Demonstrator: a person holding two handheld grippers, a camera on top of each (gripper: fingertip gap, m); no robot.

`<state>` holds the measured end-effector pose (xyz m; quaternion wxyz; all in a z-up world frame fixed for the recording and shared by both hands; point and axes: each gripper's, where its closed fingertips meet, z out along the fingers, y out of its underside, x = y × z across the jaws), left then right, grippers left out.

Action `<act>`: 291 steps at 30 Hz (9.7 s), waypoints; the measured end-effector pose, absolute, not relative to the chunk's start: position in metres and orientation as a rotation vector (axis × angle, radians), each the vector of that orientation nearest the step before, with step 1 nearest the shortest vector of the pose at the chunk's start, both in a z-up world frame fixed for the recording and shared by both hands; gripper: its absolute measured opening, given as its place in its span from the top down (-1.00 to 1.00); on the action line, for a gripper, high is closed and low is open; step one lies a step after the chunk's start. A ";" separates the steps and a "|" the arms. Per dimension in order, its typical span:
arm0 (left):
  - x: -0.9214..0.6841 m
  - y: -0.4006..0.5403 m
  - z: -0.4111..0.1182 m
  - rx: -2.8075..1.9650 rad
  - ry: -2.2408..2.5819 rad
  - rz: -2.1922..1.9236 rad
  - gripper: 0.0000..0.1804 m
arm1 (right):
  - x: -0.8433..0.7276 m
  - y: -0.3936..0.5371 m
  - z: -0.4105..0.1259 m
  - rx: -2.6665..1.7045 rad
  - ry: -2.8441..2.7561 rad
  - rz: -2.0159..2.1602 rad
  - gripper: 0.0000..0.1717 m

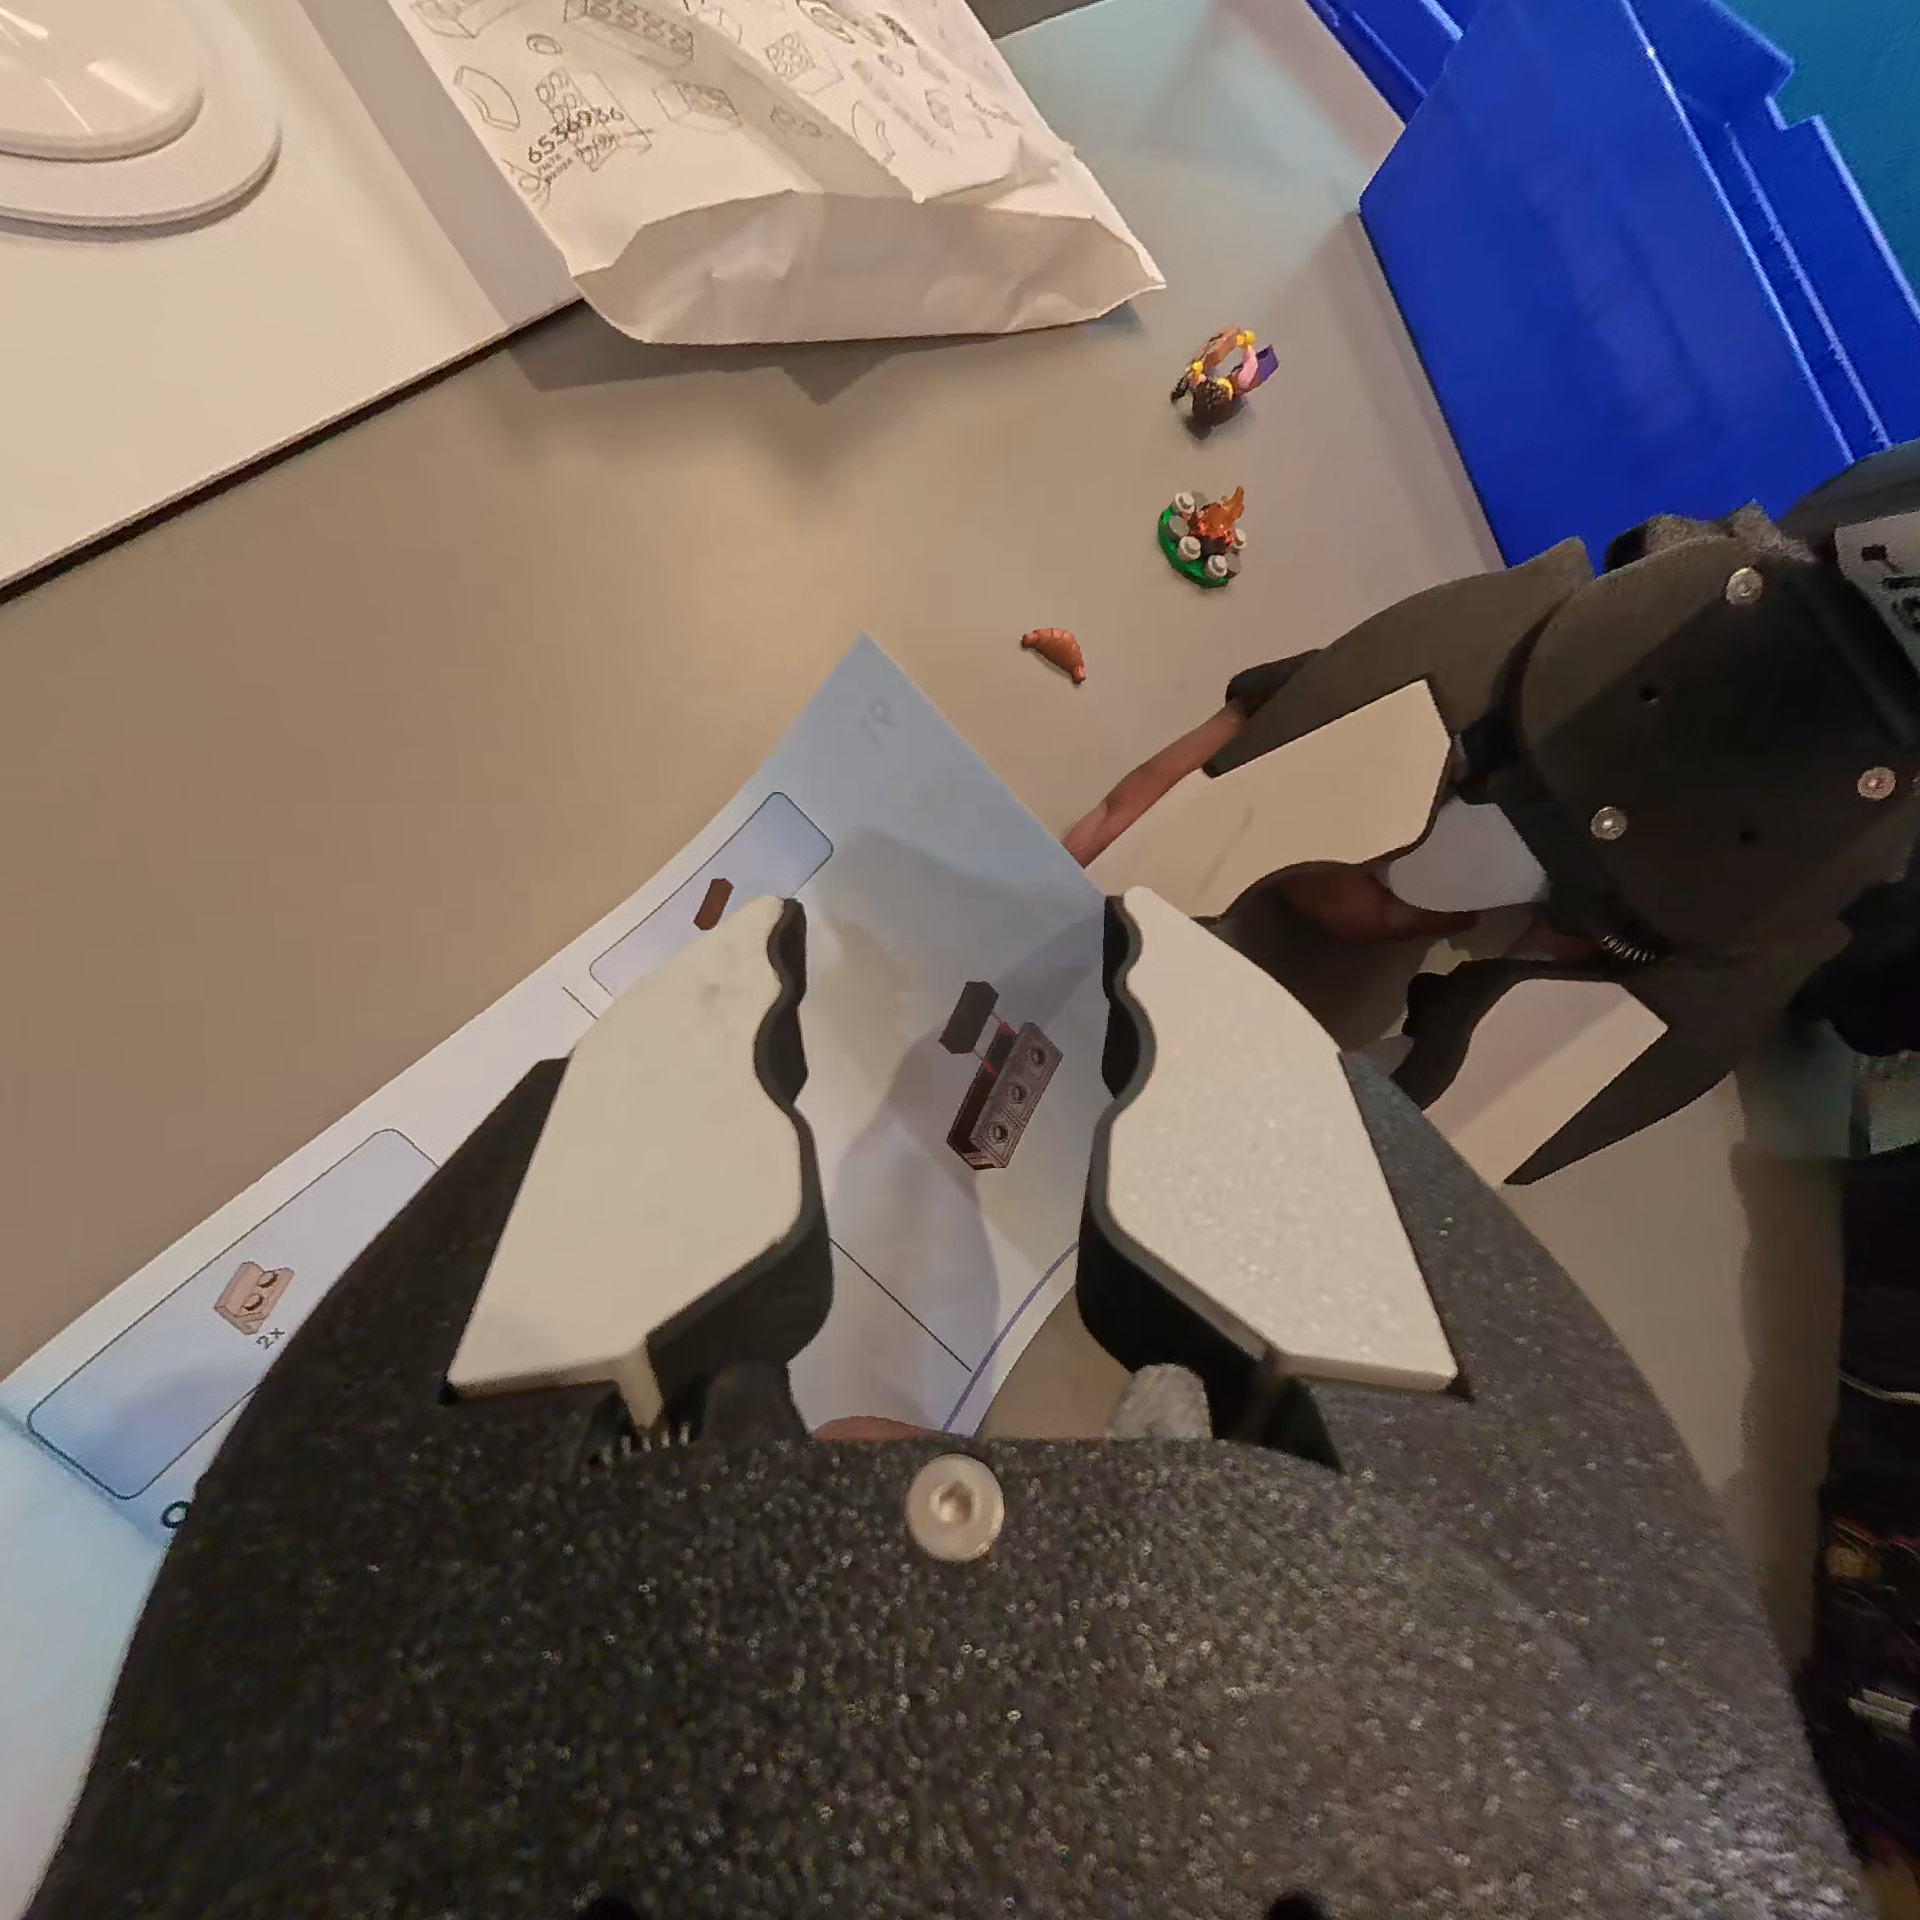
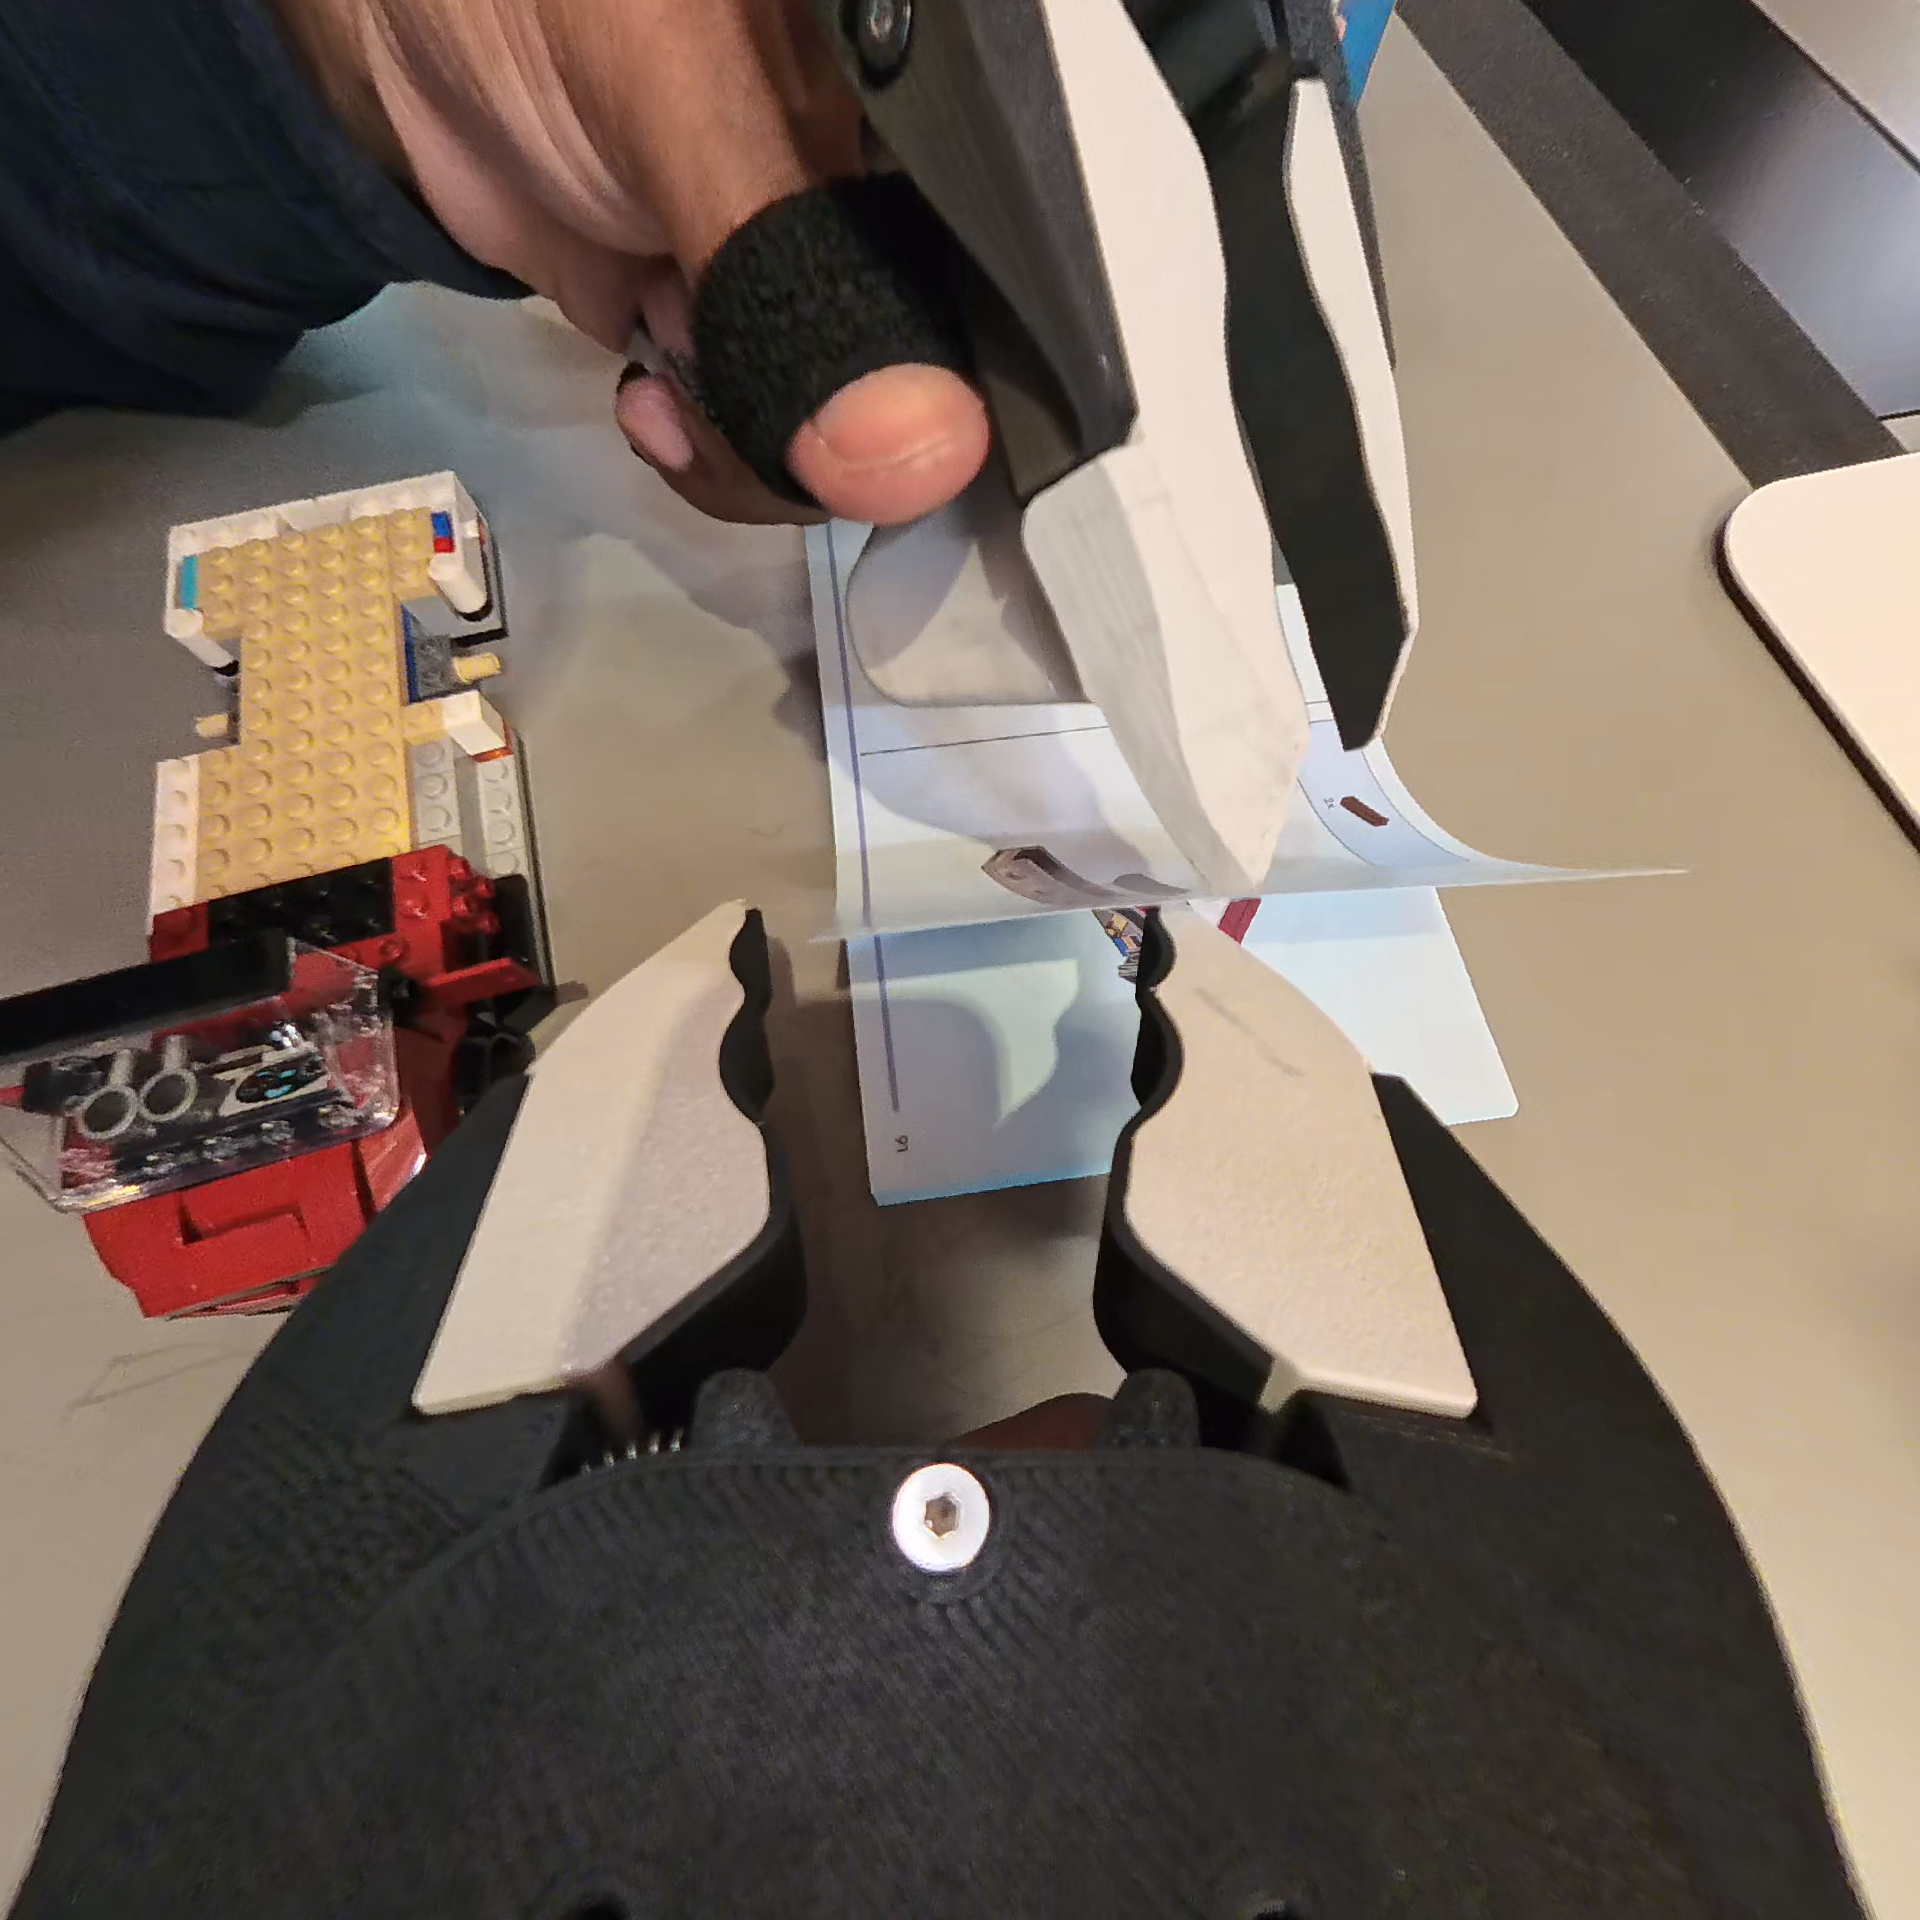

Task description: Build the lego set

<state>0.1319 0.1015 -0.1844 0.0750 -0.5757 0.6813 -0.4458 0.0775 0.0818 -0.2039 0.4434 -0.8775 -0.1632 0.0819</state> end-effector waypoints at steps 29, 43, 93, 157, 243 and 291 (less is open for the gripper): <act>0.132 0.104 -0.190 -1.742 2.055 -1.316 0.40 | 0.082 0.080 -0.209 -2.211 -0.391 0.192 0.21; 0.123 0.095 -0.182 -1.669 2.140 -1.333 0.30 | 0.087 0.081 -0.206 -2.199 -0.347 0.182 0.25; 0.100 0.081 -0.196 -1.592 2.328 -1.242 0.62 | 0.091 0.078 -0.211 -2.240 -0.325 0.191 0.25; 0.030 0.218 -0.081 -1.678 1.600 -1.525 1.00 | 0.070 0.155 -0.187 -2.301 -0.245 0.201 0.40; -0.129 0.294 -0.145 -1.738 1.234 -0.823 0.69 | 0.037 0.201 -0.183 -2.367 -0.407 0.038 0.38; -0.067 0.194 -0.184 -1.726 1.450 -1.080 0.64 | 0.098 -0.022 -0.221 -2.281 0.347 0.160 0.45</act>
